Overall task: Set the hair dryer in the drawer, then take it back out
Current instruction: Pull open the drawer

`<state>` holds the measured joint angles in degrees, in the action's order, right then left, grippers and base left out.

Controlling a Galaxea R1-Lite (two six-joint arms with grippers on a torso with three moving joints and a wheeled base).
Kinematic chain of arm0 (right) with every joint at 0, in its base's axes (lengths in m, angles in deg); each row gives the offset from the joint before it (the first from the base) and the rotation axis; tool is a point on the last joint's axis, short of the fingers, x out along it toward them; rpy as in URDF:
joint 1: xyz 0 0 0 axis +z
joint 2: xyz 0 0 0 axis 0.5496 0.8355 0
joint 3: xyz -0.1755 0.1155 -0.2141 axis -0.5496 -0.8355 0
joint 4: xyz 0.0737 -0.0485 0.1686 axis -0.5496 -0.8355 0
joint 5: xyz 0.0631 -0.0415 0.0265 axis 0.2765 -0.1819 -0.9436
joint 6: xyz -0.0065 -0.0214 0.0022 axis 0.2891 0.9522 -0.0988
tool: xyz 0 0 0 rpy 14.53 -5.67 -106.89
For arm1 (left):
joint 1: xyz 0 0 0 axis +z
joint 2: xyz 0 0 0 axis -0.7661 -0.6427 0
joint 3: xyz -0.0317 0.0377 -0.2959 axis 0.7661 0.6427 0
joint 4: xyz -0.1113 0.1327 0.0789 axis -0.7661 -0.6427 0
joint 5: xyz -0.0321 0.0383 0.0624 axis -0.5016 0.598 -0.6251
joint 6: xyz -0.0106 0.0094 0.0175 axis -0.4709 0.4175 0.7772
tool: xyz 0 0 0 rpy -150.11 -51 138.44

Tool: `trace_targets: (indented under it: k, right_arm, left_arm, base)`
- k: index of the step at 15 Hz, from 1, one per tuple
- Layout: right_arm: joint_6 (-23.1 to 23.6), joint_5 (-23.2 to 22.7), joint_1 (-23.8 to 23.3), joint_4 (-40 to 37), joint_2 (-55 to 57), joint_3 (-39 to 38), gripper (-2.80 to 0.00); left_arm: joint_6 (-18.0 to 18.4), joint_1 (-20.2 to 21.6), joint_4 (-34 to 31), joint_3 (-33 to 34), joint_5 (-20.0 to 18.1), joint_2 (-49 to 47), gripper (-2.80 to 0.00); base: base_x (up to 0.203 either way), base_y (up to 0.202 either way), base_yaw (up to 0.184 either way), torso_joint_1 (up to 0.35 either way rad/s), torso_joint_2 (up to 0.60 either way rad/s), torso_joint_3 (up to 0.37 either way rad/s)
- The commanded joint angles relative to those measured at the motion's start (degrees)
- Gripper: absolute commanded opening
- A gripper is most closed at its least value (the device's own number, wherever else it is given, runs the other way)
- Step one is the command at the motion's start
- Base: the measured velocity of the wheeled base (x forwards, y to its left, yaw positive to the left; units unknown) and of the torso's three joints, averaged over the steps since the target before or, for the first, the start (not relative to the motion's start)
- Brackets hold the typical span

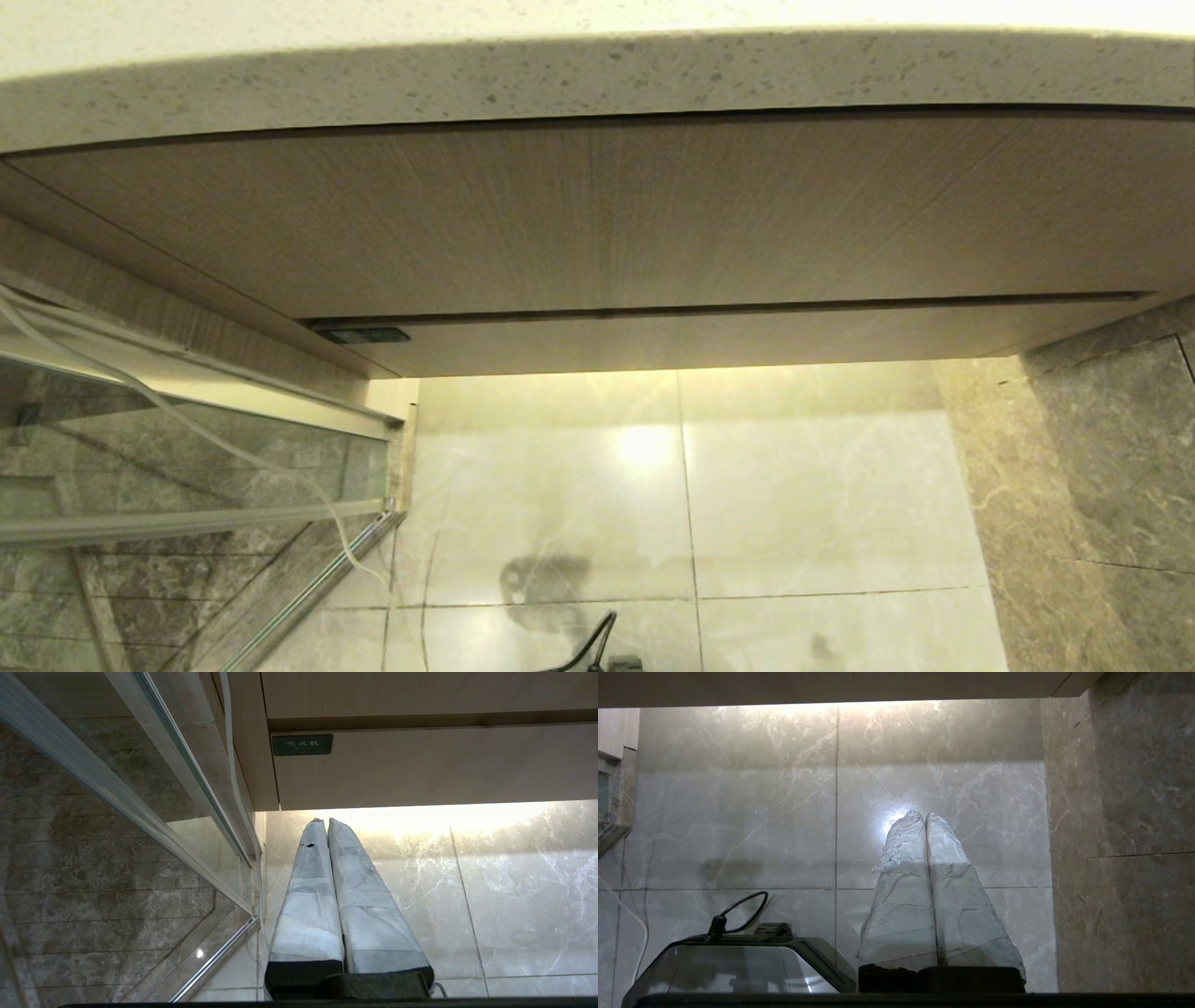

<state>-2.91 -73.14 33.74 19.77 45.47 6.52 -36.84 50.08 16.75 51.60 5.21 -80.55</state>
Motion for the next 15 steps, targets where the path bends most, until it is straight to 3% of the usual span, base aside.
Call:
trace_targets:
  k: [1, 15]
  right_arm:
    - [0.08, -0.10, 0.04, 0.01, 0.07, 0.00, -2.80]
    - [0.61, -0.19, 0.04, 0.02, -0.01, 0.00, -2.80]
  left_arm:
    - [-0.04, 0.01, 0.09, 2.29, 0.01, 0.00, -2.80]
    - [-0.08, 0.01, 0.06, 2.29, 0.01, 0.00, -2.80]
  base:
    - [0.000, 0.000, 0.000, 0.000, 0.00, 0.000]
    - [0.000, 0.000, 0.000, 0.000, 0.00, 0.000]
